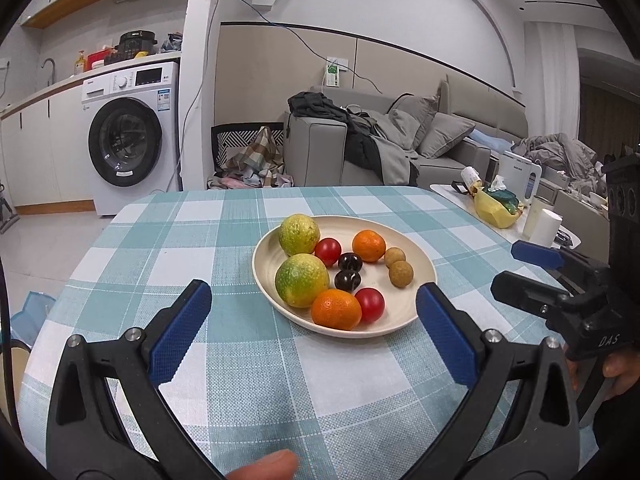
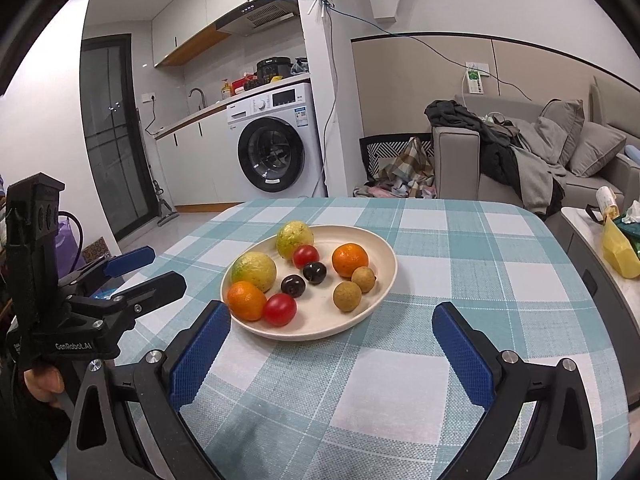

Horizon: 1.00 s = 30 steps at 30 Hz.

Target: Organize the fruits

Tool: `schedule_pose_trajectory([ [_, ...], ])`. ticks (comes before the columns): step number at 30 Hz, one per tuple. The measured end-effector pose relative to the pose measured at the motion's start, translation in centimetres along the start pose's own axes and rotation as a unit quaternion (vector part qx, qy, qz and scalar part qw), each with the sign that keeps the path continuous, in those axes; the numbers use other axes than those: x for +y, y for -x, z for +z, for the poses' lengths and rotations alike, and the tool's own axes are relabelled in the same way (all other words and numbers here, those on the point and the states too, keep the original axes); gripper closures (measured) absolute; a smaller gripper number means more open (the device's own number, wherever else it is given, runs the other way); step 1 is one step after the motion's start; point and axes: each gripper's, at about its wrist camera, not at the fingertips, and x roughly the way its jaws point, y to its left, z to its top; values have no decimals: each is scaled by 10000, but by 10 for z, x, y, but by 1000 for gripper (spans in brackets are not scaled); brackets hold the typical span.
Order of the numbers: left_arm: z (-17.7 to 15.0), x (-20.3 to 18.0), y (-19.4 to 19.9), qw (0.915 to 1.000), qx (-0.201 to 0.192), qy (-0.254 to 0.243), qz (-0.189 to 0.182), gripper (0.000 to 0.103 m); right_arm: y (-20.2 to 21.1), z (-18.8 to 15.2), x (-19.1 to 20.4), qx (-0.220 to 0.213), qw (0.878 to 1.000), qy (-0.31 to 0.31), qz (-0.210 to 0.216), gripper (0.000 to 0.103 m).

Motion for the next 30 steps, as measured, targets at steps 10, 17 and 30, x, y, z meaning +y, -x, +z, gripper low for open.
schedule_pose_trajectory([
  [10,2,-6,1,9999,-59,-83,-44,1,3,-1,2,-82,10000,17,-37,0],
  [17,2,-11,1,9998,-113,-176,-54,1,5,-1,4,-143,9998,108,-60,0],
  [30,1,-13,2,9997,-145,-178,-60,1,6,-1,5,-149,9998,98,-60,0],
])
